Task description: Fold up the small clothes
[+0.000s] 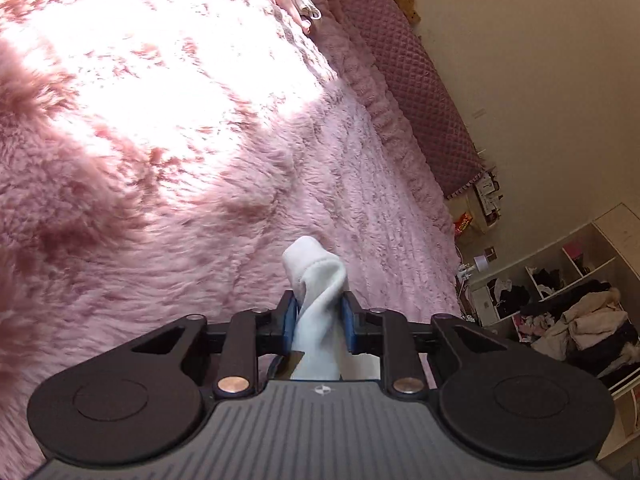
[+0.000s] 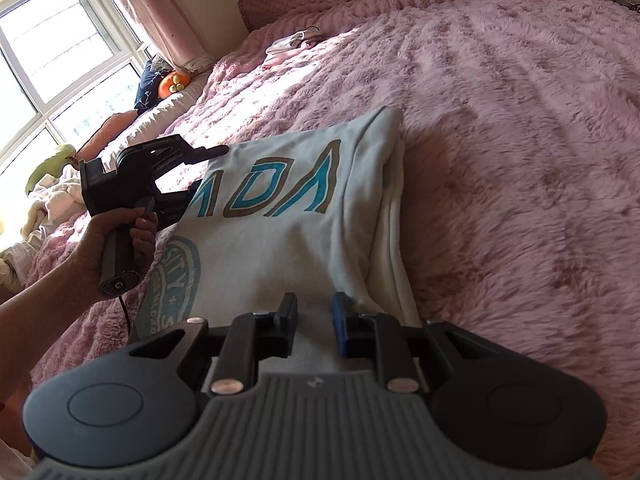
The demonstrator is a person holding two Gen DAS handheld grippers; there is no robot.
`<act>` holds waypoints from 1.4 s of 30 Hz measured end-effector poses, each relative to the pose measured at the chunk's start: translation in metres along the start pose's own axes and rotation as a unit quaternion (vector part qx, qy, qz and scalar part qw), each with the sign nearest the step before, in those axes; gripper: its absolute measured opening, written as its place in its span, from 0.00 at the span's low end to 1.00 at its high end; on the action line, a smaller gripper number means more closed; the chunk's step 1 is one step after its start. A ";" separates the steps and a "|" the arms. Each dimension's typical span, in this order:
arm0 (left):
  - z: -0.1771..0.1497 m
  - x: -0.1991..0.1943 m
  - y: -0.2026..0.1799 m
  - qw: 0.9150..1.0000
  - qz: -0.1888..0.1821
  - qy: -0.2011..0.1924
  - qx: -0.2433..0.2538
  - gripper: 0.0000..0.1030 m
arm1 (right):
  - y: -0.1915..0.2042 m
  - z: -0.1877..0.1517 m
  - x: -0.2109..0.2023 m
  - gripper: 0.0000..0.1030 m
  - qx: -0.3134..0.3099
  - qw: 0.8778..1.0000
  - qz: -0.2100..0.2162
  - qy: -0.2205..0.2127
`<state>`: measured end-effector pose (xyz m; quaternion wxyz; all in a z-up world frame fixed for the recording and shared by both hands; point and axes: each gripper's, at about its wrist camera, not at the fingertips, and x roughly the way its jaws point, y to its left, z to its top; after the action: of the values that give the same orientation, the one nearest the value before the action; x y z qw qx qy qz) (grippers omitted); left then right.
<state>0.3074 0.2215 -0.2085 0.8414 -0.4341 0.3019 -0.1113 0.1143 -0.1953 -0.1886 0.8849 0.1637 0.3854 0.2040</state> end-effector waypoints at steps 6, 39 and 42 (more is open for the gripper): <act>0.005 0.023 -0.018 0.993 0.077 0.013 0.084 0.30 | 0.003 0.000 0.004 0.14 -0.003 1.000 -0.005 0.001; -0.237 -0.271 -0.217 0.893 0.315 0.026 0.321 0.88 | 0.173 -0.054 -0.161 0.79 -0.100 0.962 -0.248 -0.056; -0.243 -0.277 -0.218 0.896 0.307 0.030 0.320 0.88 | 0.171 -0.058 -0.166 0.79 -0.089 0.963 -0.250 -0.053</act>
<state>-0.0425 0.0548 -0.0279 0.9177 -0.0241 0.3934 0.0490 -0.0722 -0.1212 -0.0471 0.9381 -0.0064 0.3464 0.0012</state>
